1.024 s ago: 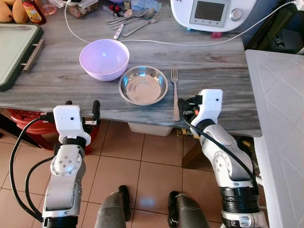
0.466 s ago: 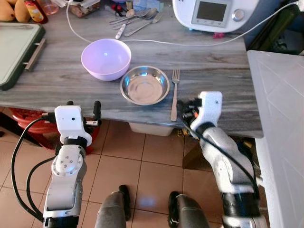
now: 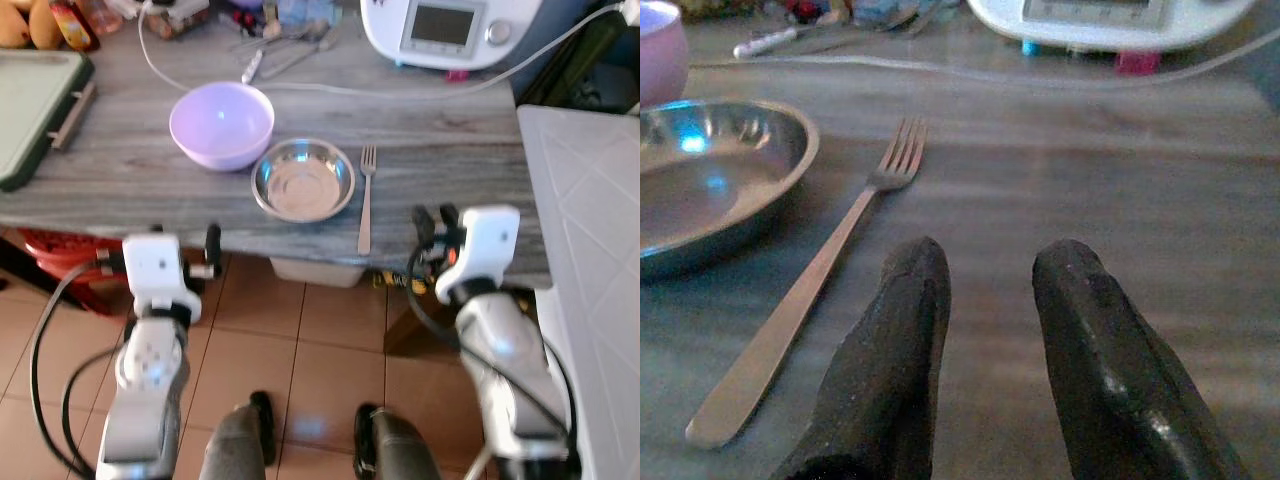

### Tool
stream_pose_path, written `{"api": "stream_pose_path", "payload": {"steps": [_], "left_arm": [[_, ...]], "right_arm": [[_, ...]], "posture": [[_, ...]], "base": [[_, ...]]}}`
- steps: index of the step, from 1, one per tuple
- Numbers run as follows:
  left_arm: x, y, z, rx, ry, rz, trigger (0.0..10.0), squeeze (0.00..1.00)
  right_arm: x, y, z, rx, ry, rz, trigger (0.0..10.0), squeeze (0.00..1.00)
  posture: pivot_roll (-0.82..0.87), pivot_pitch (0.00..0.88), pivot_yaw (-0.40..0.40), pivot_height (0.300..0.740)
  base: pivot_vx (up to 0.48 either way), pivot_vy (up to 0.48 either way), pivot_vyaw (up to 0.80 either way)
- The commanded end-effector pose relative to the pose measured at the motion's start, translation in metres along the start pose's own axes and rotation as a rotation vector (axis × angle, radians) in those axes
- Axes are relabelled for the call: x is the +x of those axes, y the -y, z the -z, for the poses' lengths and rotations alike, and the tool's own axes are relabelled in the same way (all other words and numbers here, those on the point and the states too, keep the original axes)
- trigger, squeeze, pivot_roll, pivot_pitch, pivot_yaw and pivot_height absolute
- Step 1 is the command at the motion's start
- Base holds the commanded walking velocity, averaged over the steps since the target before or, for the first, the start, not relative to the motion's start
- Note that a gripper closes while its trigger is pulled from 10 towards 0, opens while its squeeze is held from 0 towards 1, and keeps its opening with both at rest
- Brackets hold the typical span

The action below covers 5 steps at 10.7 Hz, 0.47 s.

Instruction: Setting the table

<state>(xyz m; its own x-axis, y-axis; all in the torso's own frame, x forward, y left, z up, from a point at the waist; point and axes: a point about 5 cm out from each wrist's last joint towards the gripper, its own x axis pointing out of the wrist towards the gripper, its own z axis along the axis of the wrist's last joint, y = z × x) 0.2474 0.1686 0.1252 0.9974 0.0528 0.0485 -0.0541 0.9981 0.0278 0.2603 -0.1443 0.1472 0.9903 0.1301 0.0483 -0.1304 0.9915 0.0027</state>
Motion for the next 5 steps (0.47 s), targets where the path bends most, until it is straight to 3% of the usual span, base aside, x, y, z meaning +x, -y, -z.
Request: {"api": "stream_pose_path", "payload": {"steps": [1, 3, 4, 5], "left_arm": [[-0.0024, -0.0026, 0.0027, 0.008, -0.004, -0.012, 10.0, 0.0], [0.0019, -0.0032, 0.0071, 0.009, -0.013, -0.015, 10.0, 0.0], [0.003, -0.0027, 0.0085, 0.009, -0.016, -0.012, 10.0, 0.0], [0.0042, -0.001, 0.0101, 0.009, -0.02, -0.004, 10.0, 0.0]], "right_arm": [[-0.0031, 0.0002, 0.002, 0.009, 0.008, 0.015, 10.0, 1.0], [0.0001, 0.0021, 0.0052, 0.008, 0.037, 0.053, 10.0, 1.0], [0.0028, 0.0043, 0.004, 0.007, 0.048, 0.068, 10.0, 1.0], [0.0053, 0.0057, 0.0034, 0.002, 0.056, 0.073, 10.0, 0.61]], "posture": [[-0.03, 0.158, 0.008, 0.74], [-0.03, 0.12, 0.013, 0.74], [-0.04, 0.109, 0.018, 0.74], [-0.04, 0.098, 0.02, 0.74]], "base": [[0.0, 0.0, 0.0], [0.0, 0.0, 0.0], [-0.251, 0.0, 0.0], [-0.266, 0.0, 0.0]]}}
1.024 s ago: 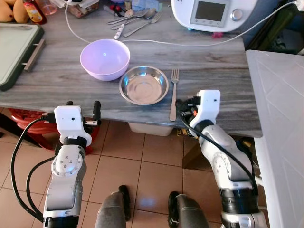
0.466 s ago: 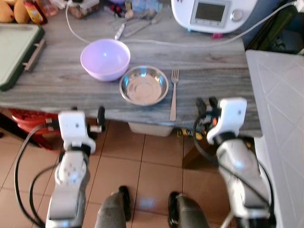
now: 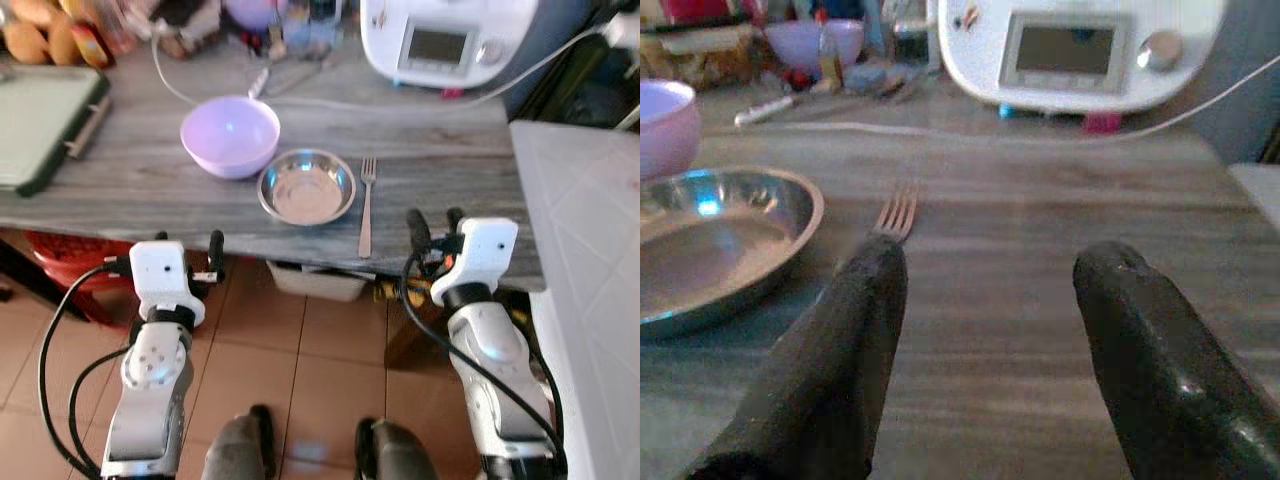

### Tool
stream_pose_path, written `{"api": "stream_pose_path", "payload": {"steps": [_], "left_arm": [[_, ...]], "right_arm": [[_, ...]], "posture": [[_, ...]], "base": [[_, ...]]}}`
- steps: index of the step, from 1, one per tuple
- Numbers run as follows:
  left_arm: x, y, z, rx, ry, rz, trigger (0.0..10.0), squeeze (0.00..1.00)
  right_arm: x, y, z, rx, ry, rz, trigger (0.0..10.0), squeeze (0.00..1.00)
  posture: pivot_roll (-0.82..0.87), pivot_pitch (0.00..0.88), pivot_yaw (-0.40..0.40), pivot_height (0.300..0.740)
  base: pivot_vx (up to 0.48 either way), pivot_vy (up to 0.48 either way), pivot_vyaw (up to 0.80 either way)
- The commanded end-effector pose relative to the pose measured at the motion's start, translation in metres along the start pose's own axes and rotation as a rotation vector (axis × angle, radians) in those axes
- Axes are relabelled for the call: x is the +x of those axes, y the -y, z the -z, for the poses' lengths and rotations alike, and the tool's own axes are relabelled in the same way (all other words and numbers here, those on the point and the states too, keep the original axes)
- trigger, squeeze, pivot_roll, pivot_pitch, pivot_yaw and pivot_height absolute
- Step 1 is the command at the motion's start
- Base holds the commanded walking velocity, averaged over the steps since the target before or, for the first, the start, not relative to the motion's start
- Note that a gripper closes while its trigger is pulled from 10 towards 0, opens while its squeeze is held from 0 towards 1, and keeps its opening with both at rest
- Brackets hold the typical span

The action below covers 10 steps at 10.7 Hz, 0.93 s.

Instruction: Setting the table

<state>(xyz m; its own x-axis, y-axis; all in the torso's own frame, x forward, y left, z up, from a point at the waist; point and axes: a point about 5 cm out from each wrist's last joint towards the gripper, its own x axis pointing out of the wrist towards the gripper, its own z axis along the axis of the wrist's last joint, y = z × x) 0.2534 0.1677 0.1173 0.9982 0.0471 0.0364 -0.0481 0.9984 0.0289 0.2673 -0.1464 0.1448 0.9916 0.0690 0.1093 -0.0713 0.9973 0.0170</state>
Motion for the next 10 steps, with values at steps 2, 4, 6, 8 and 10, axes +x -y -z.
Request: {"api": "stream_pose_path", "payload": {"steps": [2, 4, 6, 8, 10], "left_arm": [[0.003, -0.001, 0.002, 0.002, 0.0, -0.01, 10.0, 0.0], [0.008, 0.001, -0.001, -0.003, 0.019, -0.011, 10.0, 0.0], [0.016, 0.0, -0.004, -0.005, 0.043, -0.021, 10.0, 0.0], [0.019, 0.0, -0.006, -0.005, 0.051, -0.027, 10.0, 0.0], [0.014, -0.003, -0.002, 0.01, 0.046, -0.028, 10.0, 0.0]], "right_arm": [[0.003, 0.002, 0.001, -0.014, 0.012, 0.013, 10.0, 0.0], [0.011, 0.001, 0.0, 0.002, 0.027, 0.01, 10.0, 0.0], [0.016, 0.003, 0.005, 0.024, 0.023, 0.021, 10.0, 0.0], [0.019, 0.004, 0.007, 0.029, 0.018, 0.027, 10.0, 0.0], [0.021, 0.005, 0.006, 0.027, 0.02, 0.032, 10.0, 0.0]], "posture": [[-0.04, 0.078, 0.019, 0.74], [-0.03, 0.063, 0.02, 0.74], [-0.03, 0.043, 0.014, 0.74], [-0.03, 0.044, 0.018, 0.74], [-0.03, 0.066, 0.022, 0.74]], "base": [[-0.3, 0.0, 0.0], [-0.296, 0.0, 0.0], [-0.296, 0.0, 0.0], [-0.292, 0.0, 0.0], [-0.281, 0.0, 0.0]]}}
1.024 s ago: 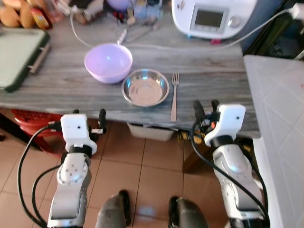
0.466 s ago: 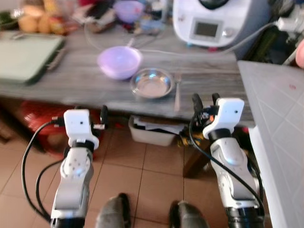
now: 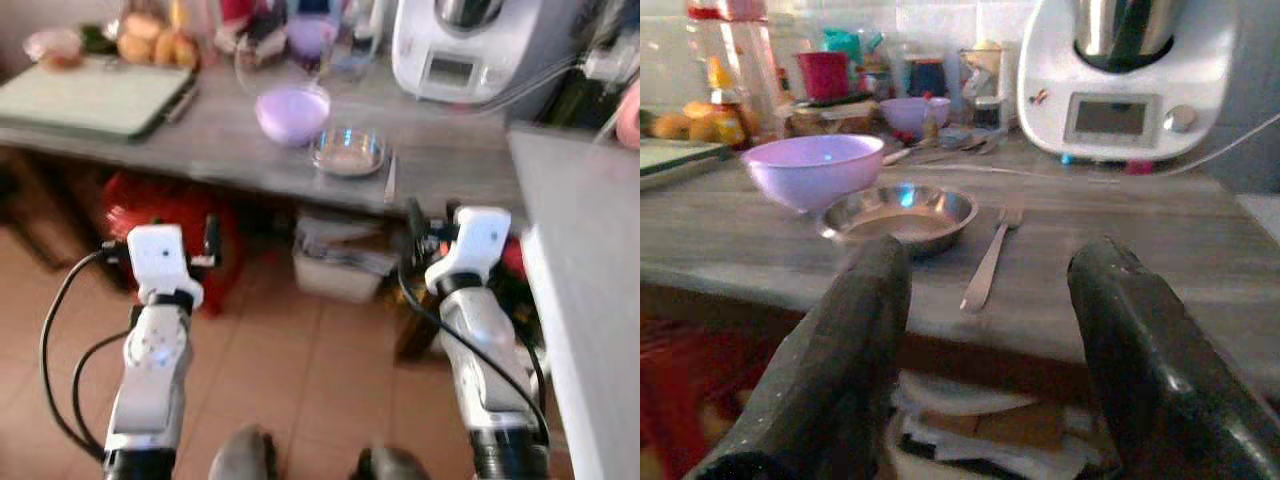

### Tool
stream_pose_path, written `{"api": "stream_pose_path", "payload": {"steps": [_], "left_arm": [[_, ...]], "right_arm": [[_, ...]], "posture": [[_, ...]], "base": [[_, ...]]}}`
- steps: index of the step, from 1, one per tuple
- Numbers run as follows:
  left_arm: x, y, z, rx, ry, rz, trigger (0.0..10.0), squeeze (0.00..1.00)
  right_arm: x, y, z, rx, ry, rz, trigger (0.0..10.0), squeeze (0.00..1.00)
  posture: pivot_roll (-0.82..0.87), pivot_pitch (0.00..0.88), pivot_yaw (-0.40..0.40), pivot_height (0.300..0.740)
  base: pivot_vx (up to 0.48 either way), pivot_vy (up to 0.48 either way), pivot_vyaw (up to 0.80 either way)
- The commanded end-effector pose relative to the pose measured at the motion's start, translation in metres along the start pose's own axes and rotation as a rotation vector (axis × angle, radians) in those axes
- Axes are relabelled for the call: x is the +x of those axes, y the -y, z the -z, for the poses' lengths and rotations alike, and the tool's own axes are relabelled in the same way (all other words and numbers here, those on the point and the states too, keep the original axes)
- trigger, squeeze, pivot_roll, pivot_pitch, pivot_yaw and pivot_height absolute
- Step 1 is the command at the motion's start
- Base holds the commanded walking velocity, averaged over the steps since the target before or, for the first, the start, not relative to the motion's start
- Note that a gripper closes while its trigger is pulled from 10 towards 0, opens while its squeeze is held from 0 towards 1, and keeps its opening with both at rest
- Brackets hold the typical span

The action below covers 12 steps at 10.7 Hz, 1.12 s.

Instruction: Setting the table

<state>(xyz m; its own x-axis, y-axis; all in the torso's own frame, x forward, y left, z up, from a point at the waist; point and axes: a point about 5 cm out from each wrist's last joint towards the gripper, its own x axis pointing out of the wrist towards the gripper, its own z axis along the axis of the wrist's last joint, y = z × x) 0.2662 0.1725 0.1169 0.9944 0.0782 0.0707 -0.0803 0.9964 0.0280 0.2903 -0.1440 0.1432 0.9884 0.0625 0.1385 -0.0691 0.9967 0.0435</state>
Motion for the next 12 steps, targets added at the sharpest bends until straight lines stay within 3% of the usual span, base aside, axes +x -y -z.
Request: {"api": "stream_pose_path", "payload": {"steps": [1, 3, 5, 7, 12], "left_arm": [[-0.002, 0.0, 0.0, 0.013, 0.003, 0.004, 10.0, 0.0], [-0.005, 0.005, -0.001, 0.053, 0.02, 0.04, 10.0, 0.0], [-0.005, 0.003, -0.004, 0.031, 0.034, 0.042, 10.0, 0.0], [-0.009, 0.013, -0.009, 0.015, 0.055, 0.105, 10.0, 0.0], [-0.012, 0.02, -0.007, -0.008, 0.041, 0.129, 10.0, 0.0]], "right_arm": [[-0.002, 0.007, 0.002, -0.003, -0.01, 0.029, 10.0, 0.0], [0.0, 0.012, 0.0, -0.016, -0.004, 0.032, 10.0, 0.0], [0.004, 0.012, -0.001, -0.022, -0.003, 0.025, 10.0, 0.0], [0.001, 0.012, -0.001, -0.022, -0.01, 0.019, 10.0, 0.0], [-0.001, 0.011, -0.001, -0.035, -0.019, 0.006, 10.0, 0.0]], "posture": [[-0.03, 0.066, 0.023, 0.74], [-0.03, 0.078, 0.014, 0.74], [-0.03, 0.086, 0.008, 0.74], [-0.04, 0.101, 0.006, 0.74], [-0.05, 0.116, 0.002, 0.74]], "base": [[-0.27, 0.0, -0.41], [-0.131, 0.0, -0.25], [0.0, 0.0, 0.0], [0.0, 0.0, 0.0], [0.0, -0.48, -0.11]]}}
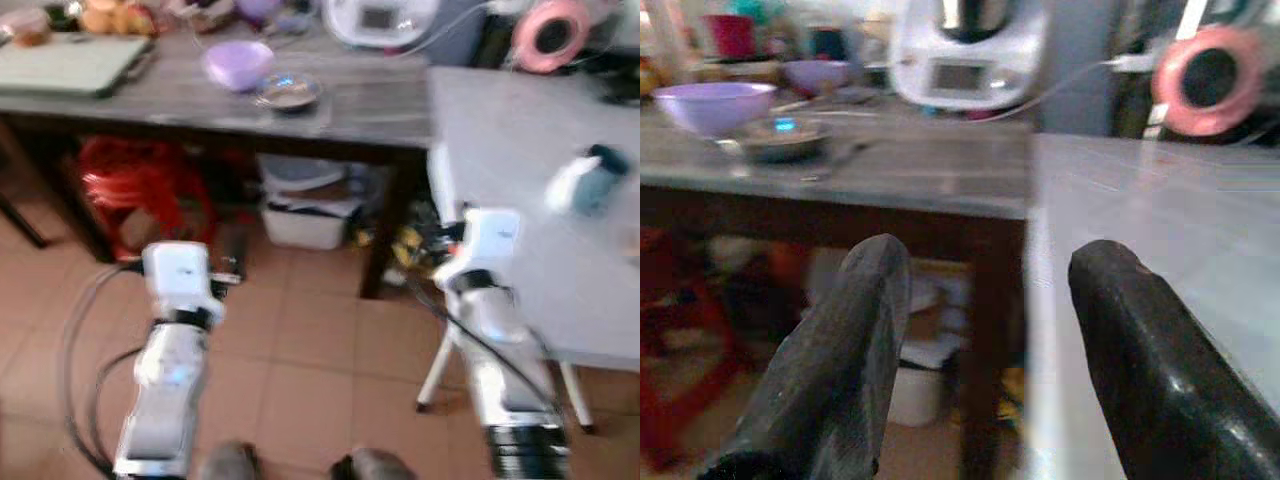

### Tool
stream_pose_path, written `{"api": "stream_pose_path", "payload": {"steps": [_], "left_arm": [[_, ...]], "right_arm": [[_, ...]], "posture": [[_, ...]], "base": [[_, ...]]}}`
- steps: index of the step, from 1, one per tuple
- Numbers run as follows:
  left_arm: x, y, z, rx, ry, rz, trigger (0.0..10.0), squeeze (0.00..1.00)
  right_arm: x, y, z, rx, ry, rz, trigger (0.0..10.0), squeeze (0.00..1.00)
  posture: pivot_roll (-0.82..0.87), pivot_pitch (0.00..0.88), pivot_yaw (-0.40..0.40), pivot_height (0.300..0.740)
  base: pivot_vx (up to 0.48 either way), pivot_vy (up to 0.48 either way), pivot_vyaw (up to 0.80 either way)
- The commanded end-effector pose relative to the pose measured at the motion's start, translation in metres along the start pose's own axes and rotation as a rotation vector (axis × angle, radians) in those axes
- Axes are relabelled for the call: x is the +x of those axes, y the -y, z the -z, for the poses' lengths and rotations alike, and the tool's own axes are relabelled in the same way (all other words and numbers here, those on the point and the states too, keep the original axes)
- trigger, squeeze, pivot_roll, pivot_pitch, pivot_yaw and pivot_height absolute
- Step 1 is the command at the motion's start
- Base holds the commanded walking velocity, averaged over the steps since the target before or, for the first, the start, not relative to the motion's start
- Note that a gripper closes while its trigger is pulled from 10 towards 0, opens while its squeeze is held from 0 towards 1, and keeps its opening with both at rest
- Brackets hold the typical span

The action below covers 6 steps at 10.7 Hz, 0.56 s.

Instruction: Setting the table

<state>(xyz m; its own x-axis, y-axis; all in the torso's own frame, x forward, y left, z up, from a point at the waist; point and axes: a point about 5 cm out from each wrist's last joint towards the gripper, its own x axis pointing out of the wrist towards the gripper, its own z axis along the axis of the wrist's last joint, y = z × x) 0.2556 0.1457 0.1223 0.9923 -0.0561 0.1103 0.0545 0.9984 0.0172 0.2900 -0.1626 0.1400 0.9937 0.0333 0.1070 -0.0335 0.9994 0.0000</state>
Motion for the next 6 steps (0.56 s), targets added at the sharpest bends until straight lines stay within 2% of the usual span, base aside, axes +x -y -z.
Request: {"api": "stream_pose_path", "payload": {"steps": [1, 6], "left_arm": [[0.001, -0.0048, -0.0016, 0.017, 0.001, -0.002, 10.0, 0.0], [0.0038, -0.0044, -0.0027, 0.019, 0.005, 0.007, 10.0, 0.0]], "right_arm": [[0.0039, -0.0075, -0.0064, 0.007, 0.021, -0.026, 10.0, 0.0], [0.009, -0.0094, -0.0097, 0.002, 0.03, -0.034, 10.0, 0.0]], "posture": [[-0.05, 0.113, 0.003, 0.74], [-0.05, 0.113, 0.006, 0.74]], "base": [[0.0, -0.48, 0.0], [0.0, -0.467, 0.0]]}}
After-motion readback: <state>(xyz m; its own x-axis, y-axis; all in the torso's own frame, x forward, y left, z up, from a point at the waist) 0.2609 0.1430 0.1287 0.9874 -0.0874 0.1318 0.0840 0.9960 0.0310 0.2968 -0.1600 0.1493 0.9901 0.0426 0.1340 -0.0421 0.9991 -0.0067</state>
